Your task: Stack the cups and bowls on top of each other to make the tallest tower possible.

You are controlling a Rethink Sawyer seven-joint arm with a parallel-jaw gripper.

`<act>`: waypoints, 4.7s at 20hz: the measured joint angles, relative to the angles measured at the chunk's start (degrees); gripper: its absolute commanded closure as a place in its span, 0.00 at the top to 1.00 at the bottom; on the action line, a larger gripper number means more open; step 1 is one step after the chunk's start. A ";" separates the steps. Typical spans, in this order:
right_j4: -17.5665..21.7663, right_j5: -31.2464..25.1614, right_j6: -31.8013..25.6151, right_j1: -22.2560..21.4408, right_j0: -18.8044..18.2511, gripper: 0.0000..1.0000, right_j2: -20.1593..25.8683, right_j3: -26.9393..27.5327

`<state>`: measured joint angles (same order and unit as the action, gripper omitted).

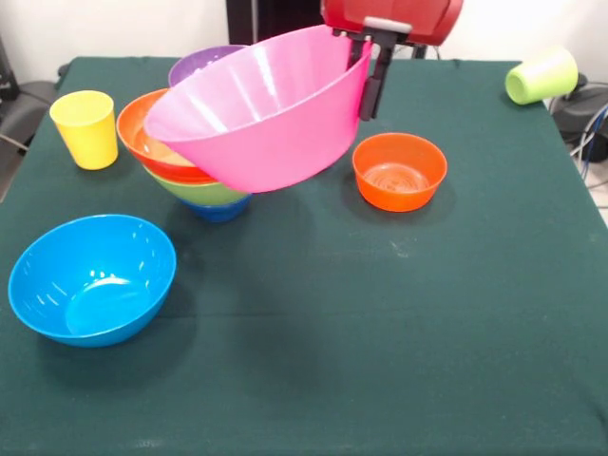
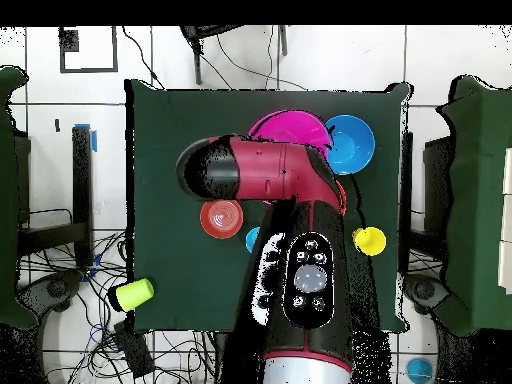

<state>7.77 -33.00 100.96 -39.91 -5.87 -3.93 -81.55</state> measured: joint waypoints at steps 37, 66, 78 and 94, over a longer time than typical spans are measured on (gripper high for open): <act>7.64 0.01 0.00 0.01 -4.46 0.00 0.60 -2.72; 12.17 0.05 0.00 0.24 -4.28 0.00 -1.98 -8.95; 12.16 1.70 0.00 0.59 -3.46 0.00 -2.85 -9.06; 12.13 6.24 0.00 4.22 -1.75 0.00 -4.32 -9.04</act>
<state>19.90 -26.76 100.96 -35.70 -7.61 -8.25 -90.60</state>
